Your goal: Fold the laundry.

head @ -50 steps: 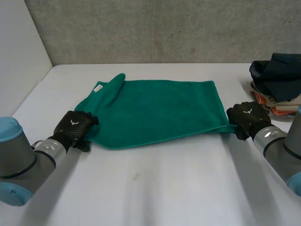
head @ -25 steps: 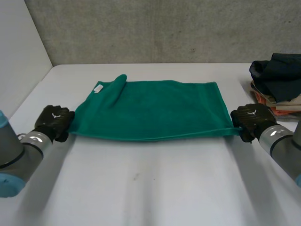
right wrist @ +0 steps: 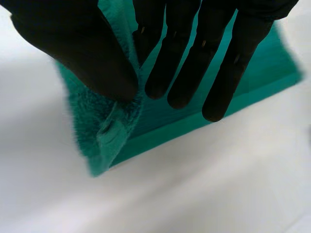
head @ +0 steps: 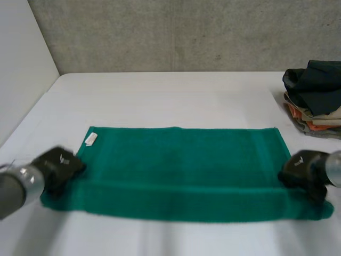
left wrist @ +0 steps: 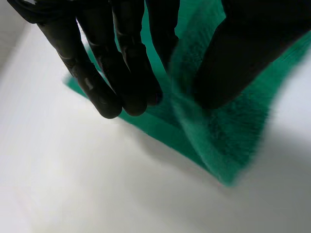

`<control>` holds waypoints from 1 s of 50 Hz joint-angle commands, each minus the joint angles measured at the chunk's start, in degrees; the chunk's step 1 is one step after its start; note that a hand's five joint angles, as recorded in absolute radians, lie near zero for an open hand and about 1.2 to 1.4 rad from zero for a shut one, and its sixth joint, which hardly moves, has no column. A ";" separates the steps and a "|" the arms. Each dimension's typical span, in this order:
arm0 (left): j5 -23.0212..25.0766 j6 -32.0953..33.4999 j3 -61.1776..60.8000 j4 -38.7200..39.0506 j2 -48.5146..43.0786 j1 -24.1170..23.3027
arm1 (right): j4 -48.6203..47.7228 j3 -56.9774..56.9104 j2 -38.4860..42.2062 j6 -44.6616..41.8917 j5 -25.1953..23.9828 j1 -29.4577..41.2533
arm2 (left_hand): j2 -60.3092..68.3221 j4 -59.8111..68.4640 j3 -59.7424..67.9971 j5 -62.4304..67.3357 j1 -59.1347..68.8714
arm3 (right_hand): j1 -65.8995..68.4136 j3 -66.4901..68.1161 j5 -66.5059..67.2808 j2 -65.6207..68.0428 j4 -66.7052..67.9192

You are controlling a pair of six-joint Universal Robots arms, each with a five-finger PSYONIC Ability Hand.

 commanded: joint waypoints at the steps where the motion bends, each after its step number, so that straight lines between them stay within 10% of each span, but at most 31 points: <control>1: -4.11 -3.90 21.64 11.99 -10.18 -5.15 | -12.54 -17.89 4.31 10.40 3.75 4.14 | 11.46 11.52 11.92 13.63 12.87 | 15.33 11.81 10.87 12.56 11.35; 15: -9.22 -31.59 43.29 36.36 -7.46 -2.95 | -60.64 -22.75 -3.33 33.62 6.05 4.14 | 11.46 11.52 11.92 13.63 12.87 | 15.33 11.81 10.87 12.56 11.35; 41: -2.63 -23.86 5.51 36.17 -12.39 -3.04 | -39.47 -6.94 9.68 27.66 2.00 5.46 | 11.46 11.52 11.92 13.63 12.87 | 15.33 11.81 10.87 12.56 11.35; 50: -4.99 -10.25 -14.09 17.13 3.59 -1.64 | -7.79 7.38 -3.74 8.09 6.57 -0.59 | 11.46 11.52 11.92 13.63 12.87 | 15.33 11.81 10.87 12.56 11.35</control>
